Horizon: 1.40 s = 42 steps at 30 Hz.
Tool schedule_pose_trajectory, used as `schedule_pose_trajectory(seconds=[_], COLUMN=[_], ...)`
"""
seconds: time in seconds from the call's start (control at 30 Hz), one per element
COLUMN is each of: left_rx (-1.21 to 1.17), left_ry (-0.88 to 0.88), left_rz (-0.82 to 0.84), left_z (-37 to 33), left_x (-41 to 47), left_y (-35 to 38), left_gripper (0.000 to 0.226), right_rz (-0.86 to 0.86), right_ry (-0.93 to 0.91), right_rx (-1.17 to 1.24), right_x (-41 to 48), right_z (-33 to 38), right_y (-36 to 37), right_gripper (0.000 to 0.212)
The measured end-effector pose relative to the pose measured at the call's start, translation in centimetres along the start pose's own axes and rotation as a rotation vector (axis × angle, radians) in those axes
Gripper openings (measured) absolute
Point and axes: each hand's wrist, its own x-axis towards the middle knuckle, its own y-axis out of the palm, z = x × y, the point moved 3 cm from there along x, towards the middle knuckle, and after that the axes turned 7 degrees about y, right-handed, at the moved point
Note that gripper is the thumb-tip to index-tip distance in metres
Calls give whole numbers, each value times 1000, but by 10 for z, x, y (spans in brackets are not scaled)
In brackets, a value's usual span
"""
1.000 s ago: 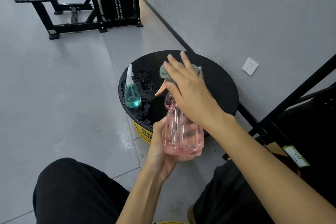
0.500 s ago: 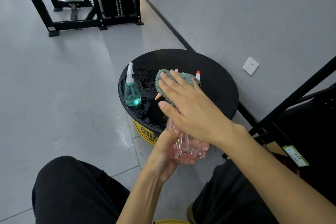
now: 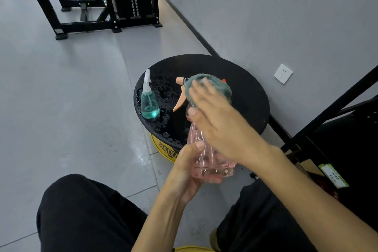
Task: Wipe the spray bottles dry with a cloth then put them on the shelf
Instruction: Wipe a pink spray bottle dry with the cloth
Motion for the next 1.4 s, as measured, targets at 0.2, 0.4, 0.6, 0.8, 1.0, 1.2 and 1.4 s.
schedule_pose_trajectory(seconds=[0.2,0.4,0.6,0.8,1.0,1.2,1.4], left_rx=[-34,-8,-22,-48,-26,-86,-46], left_ry=[6,-20,2,3,4,-21,-11], left_rz=[8,28,10,-26,-17,3,-7], left_z=[2,5,5,8,6,10,9], left_x=[-1,0,0,2,0,1,0], left_y=[2,2,1,-2,-4,0,-5], left_gripper=[42,40,49,47,55,81,54], right_rz=[67,93,118,145,155,141,142], right_ry=[59,26,-51,-30,-85,32,-32], right_rx=[-69,-167,-219,-200,-139,-18,-5], right_x=[5,13,14,6,-5,0,-14], right_z=[-10,4,2,1,-5,-17,-11], right_y=[0,-1,-1,2,0,-9,-5], right_gripper=[62,64,55,59,60,54,52])
